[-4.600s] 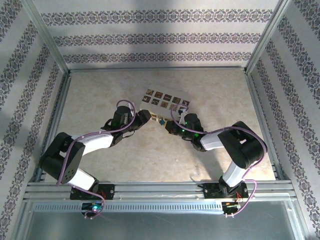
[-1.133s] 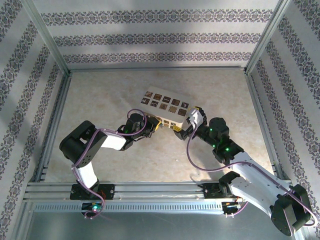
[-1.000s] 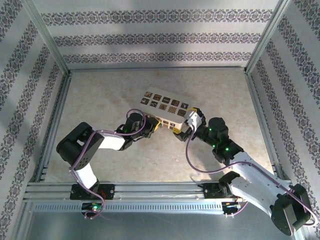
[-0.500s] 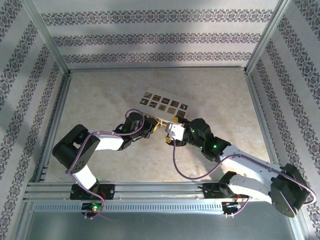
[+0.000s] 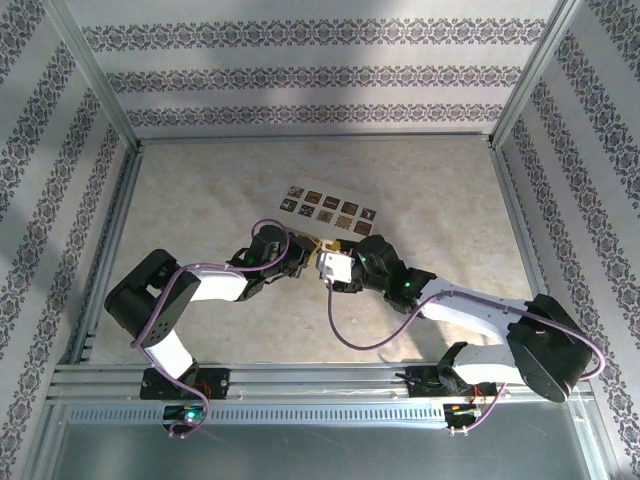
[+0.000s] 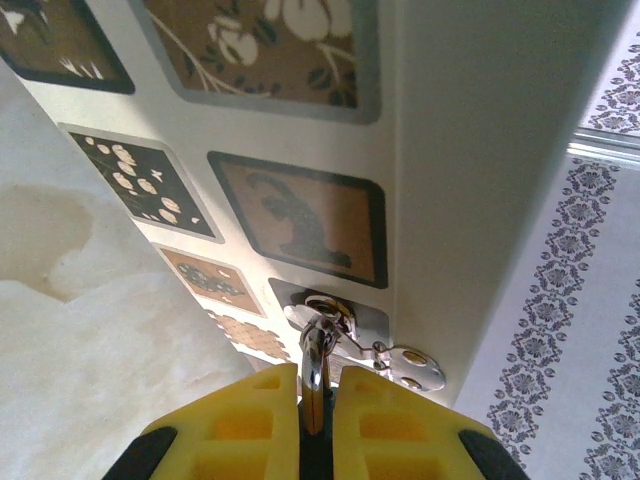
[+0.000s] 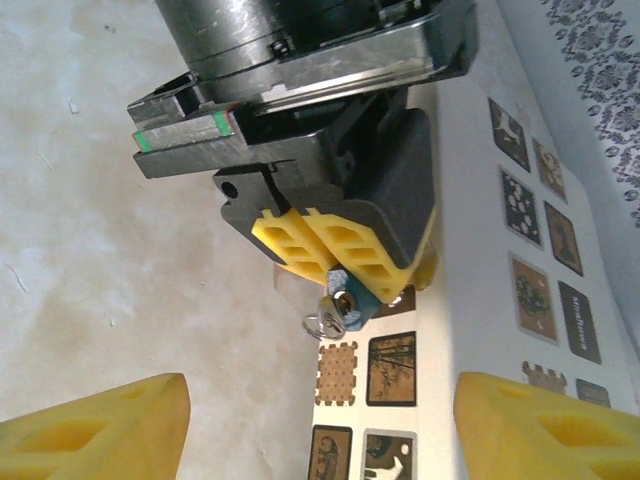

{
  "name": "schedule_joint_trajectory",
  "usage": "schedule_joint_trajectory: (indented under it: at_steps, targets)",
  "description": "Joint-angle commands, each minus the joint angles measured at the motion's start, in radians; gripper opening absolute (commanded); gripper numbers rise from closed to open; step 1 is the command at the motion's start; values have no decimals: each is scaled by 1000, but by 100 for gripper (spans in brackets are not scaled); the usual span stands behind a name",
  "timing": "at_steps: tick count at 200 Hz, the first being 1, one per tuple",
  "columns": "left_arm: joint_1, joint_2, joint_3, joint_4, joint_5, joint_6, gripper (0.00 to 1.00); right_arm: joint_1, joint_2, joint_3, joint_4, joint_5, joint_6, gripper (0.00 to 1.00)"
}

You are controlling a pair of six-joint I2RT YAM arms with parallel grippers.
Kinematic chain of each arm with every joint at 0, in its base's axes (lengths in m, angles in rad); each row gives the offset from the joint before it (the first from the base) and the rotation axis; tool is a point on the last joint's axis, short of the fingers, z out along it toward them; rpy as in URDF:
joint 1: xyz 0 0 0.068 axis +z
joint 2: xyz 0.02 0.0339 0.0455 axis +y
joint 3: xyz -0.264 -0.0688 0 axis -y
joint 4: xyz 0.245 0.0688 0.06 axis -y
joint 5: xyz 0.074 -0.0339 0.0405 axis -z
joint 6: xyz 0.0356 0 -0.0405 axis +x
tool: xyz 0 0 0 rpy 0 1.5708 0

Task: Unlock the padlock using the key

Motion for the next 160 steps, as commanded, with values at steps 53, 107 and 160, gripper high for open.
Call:
schedule_joint_trajectory:
  at_steps: [53, 107, 160]
  targets:
    - [-16, -35, 33, 34, 11, -29, 0, 22, 100, 57, 56, 30, 30, 54]
    - [-16, -35, 35, 33, 12, -34, 0, 27, 149, 73, 80, 57, 29, 43]
    - [-16, -37, 38, 30, 14, -38, 0, 29, 185, 85, 116, 79, 35, 36]
